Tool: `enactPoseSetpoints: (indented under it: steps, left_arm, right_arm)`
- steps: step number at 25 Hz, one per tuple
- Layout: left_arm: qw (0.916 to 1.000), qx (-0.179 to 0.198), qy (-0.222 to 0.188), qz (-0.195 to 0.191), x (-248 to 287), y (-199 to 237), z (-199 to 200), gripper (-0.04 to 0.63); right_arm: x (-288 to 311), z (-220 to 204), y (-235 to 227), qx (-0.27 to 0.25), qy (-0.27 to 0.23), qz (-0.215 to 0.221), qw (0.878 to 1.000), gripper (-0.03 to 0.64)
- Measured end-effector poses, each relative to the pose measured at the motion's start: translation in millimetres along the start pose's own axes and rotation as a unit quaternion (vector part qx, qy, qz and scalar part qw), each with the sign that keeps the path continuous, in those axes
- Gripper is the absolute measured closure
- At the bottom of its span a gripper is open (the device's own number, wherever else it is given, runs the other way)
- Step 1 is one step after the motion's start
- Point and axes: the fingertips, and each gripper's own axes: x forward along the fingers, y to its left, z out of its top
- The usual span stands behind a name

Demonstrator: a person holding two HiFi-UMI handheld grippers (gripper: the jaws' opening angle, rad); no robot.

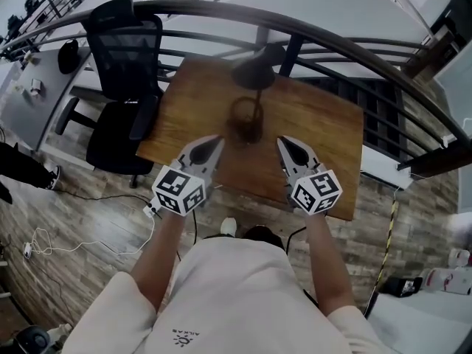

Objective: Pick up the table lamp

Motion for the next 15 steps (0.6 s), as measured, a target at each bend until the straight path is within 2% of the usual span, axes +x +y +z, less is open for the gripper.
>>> enactPoseSetpoints:
  steps: [10,15]
  left_arm:
    - [0.9991,0.001,0.002,0.042,15,-9,-8,0.591]
    - [0.9975,-0.011,-0.003,0.069,27,-17,-11,0.591]
  right_arm:
    - [13,-12,-20,-0.020,0.013,0.049,0.999,0.600]
    - [27,-17,-35,-0.026,0.020,0.076,0.997,0.600]
